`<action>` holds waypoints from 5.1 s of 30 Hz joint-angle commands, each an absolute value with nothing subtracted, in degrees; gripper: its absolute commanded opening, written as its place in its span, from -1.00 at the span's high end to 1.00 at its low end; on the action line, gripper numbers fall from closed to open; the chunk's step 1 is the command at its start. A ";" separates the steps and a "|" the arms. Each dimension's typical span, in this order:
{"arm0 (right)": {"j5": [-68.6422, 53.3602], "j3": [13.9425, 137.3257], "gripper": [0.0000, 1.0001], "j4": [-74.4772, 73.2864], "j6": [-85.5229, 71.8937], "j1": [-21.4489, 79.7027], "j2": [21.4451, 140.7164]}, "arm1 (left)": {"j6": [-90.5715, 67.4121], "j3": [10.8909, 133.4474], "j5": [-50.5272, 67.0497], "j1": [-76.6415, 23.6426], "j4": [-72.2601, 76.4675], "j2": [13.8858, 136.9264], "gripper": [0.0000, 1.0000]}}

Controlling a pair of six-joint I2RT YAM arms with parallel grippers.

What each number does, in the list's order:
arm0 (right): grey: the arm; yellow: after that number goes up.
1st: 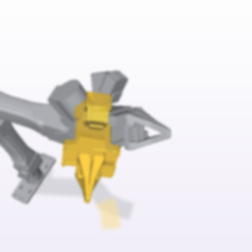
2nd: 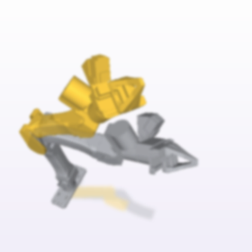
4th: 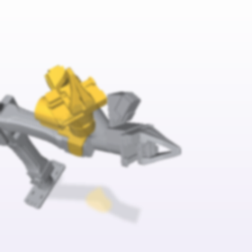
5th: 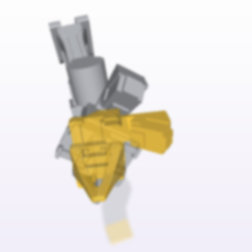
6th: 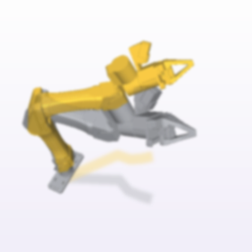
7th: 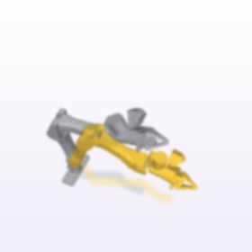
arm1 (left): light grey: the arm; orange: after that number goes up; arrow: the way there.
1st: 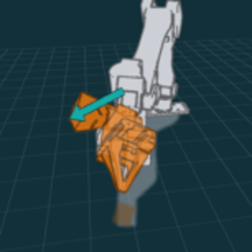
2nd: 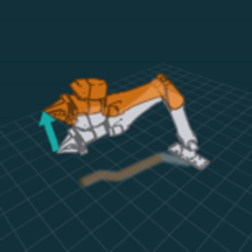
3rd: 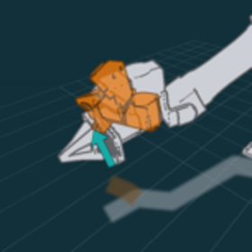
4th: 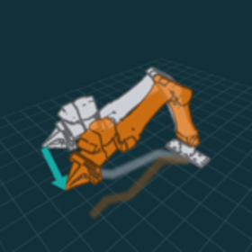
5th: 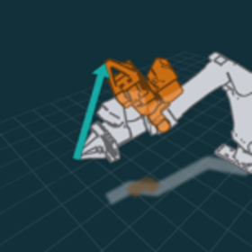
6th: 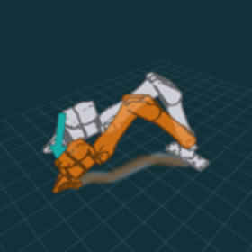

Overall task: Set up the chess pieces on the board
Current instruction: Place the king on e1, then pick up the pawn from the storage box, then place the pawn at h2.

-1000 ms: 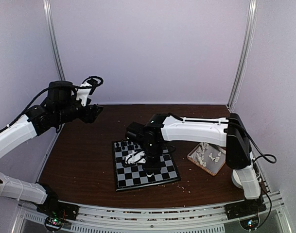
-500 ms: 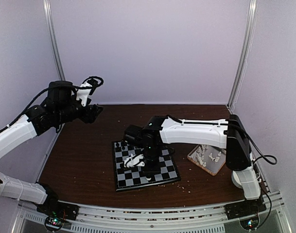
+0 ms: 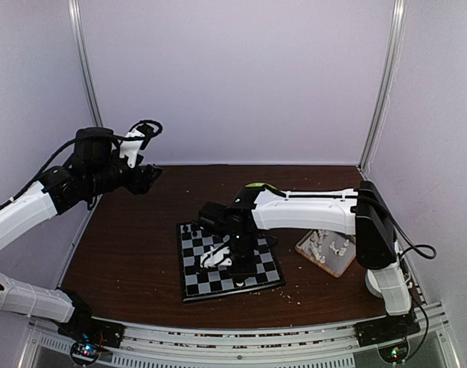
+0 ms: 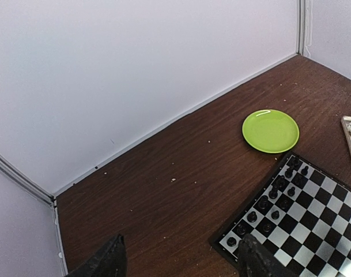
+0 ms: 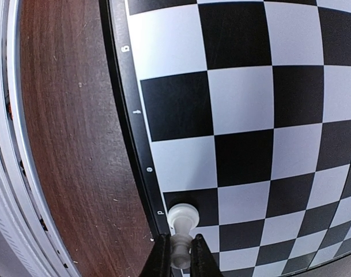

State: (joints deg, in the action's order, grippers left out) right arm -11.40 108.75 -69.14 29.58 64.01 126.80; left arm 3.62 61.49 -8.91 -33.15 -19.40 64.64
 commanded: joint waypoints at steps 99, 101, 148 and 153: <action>-3.56 60.56 0.59 -46.62 28.79 11.87 93.77 | -19.01 76.05 -1.48 -59.99 -18.83 93.75 -0.13; -3.25 60.64 0.60 -46.20 28.59 11.87 94.35 | -19.21 75.34 -1.67 -59.97 -18.54 93.32 -0.13; -10.02 65.10 0.95 -53.67 27.64 22.00 80.03 | -18.63 68.27 -11.17 -59.94 -21.97 85.17 -0.15; -10.63 70.32 0.95 -56.12 27.94 32.09 81.29 | -20.64 62.79 -16.34 -59.46 -22.53 80.12 -0.21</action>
State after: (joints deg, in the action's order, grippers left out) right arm -9.21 66.41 -52.62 27.22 26.22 80.88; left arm -18.70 66.28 -10.63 -59.94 -22.04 84.05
